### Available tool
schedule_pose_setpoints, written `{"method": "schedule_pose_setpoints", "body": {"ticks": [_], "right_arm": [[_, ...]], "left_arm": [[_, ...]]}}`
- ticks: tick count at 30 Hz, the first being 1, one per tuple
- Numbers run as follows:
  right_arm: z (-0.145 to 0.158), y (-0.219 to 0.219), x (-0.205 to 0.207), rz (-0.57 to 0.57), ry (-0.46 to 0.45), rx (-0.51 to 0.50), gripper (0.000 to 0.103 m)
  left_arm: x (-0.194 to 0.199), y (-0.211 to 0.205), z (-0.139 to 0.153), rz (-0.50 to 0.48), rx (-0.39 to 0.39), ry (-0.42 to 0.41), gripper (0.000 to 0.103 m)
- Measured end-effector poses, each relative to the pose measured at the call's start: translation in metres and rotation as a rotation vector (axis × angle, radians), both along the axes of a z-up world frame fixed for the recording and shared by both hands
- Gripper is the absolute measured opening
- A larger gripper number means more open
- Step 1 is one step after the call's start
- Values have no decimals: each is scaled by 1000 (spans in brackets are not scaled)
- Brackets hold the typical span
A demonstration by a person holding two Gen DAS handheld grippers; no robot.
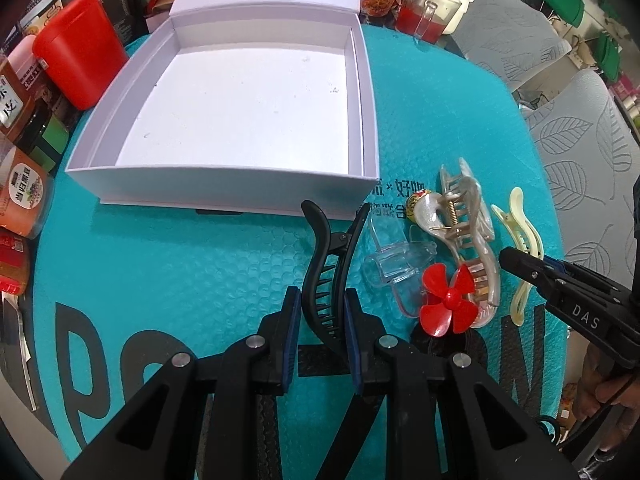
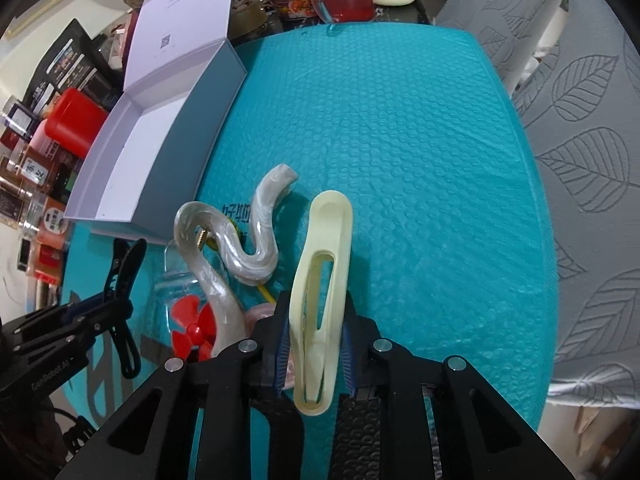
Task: Organize rigid objects
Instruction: 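Carry both held clips over the open white box and lower them inside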
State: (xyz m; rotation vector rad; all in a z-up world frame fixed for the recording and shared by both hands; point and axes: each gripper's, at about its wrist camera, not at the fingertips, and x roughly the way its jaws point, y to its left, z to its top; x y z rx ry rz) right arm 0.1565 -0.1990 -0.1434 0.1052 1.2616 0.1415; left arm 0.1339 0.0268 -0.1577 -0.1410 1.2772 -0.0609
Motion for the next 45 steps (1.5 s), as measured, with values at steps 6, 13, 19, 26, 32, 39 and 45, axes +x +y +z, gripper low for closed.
{"method": "schedule_pose_setpoints", "body": {"ticks": [6, 13, 19, 26, 32, 39, 45], "right_arm": [[19, 3, -17, -1, -28, -3, 22], [42, 11, -44, 30, -70, -2, 22], [59, 19, -67, 59, -100, 15, 22], [71, 41, -86, 110, -133, 25, 22], [80, 63, -99, 176, -146, 38, 22], [80, 88, -103, 225, -138, 48, 22], [79, 108, -95, 230, -127, 52, 22]], "left_arm": [[-10, 3, 20, 2, -6, -44, 21], [-28, 9, 42, 18, -14, -100, 21], [-48, 13, 62, 34, -11, -156, 21], [-75, 22, 79, 67, -2, -214, 21], [-93, 31, 89, 90, -8, -241, 21], [-99, 50, 94, 106, -18, -250, 21], [-89, 70, 94, 102, -21, -244, 21]]}}
